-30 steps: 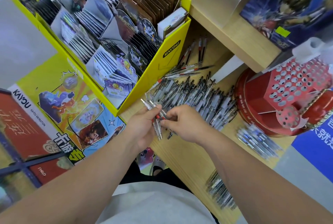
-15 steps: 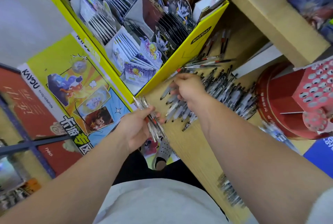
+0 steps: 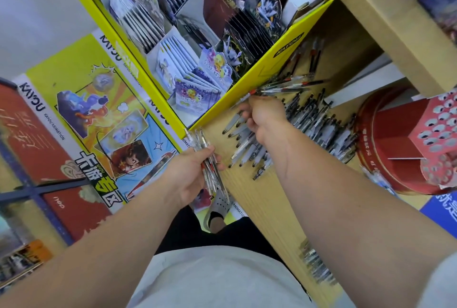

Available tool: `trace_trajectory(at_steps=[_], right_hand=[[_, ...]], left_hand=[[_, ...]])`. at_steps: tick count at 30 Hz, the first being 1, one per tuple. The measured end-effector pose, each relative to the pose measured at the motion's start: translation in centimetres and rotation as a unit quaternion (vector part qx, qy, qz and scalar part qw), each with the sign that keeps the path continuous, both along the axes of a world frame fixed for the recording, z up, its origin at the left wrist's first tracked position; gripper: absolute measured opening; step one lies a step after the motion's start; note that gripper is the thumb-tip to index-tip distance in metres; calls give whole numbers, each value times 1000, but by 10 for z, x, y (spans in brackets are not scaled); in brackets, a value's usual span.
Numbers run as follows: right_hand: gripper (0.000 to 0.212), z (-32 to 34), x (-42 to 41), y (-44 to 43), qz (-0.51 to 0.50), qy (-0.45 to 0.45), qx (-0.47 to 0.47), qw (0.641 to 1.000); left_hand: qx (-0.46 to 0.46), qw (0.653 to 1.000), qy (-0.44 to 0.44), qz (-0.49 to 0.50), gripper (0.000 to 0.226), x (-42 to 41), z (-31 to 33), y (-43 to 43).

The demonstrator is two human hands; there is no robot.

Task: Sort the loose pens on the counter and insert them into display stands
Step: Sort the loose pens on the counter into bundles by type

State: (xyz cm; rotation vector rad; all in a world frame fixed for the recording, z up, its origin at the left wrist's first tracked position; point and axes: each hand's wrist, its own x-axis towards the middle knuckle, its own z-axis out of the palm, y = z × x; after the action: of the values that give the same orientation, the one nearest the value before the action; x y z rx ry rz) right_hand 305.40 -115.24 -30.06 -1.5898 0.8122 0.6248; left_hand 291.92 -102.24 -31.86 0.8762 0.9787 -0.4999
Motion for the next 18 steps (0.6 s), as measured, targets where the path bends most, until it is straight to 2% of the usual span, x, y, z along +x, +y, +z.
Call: trace_trajectory(at_steps=[5, 9, 12, 13, 18], right_hand=[[17, -1, -1, -9, -6, -34, -23, 999], [30, -4, 4, -10, -2, -50, -23, 998], [21, -1, 9, -7, 16, -38, -1, 999], [24, -1, 9, -8, 14, -32, 5, 999], [21, -2, 16, -11, -41, 2, 50, 998]], left_hand=[[6, 1000, 10, -4, 10, -1, -1, 0], [13, 1000, 7, 5, 10, 0, -1, 0], [18, 1000, 6, 5, 10, 1, -1, -2], [18, 1000, 7, 4, 10, 1, -1, -2], [16, 1000, 7, -2, 9, 0, -1, -1]])
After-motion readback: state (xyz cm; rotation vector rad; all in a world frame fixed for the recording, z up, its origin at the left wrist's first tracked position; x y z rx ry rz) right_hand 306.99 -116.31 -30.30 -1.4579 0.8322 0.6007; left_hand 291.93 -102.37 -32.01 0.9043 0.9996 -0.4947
